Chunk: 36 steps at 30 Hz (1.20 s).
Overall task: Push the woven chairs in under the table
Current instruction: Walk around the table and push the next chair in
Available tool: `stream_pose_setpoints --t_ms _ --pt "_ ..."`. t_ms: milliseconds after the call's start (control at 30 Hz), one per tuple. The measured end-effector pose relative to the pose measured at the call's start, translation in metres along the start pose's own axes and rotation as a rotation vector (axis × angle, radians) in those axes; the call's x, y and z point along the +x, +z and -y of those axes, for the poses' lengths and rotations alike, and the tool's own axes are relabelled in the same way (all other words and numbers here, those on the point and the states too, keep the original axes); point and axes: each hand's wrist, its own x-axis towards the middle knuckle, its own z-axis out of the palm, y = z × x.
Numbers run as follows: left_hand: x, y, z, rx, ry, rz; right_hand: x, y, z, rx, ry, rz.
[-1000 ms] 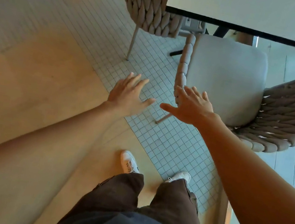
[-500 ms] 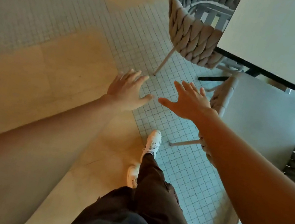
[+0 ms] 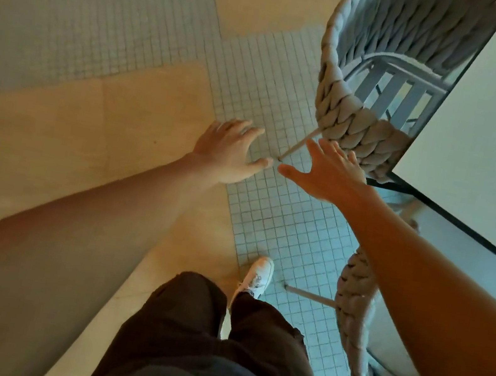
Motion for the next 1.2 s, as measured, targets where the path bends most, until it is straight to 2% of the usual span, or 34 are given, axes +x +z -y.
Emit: stream_pose_setpoints --t_ms 300,633,867,1200 --pt "0.073 -0.027 0.044 -0.017 0.007 0.001 0.090 -0.035 0.014 -0.008 0.011 0.007" --pt "0.197 -0.079 0.152 0.012 0.104 0.037 0.209 -0.086 0.045 0.060 0.152 0.026" --pt "0.286 -0.135 0.219 0.086 0.191 0.043 0.280 -0.132 0.058 0.103 0.235 -0.027" --pt "0.430 -0.188 0.231 0.125 0.300 0.037 0.376 -0.188 0.020 0.155 0.355 -0.149"
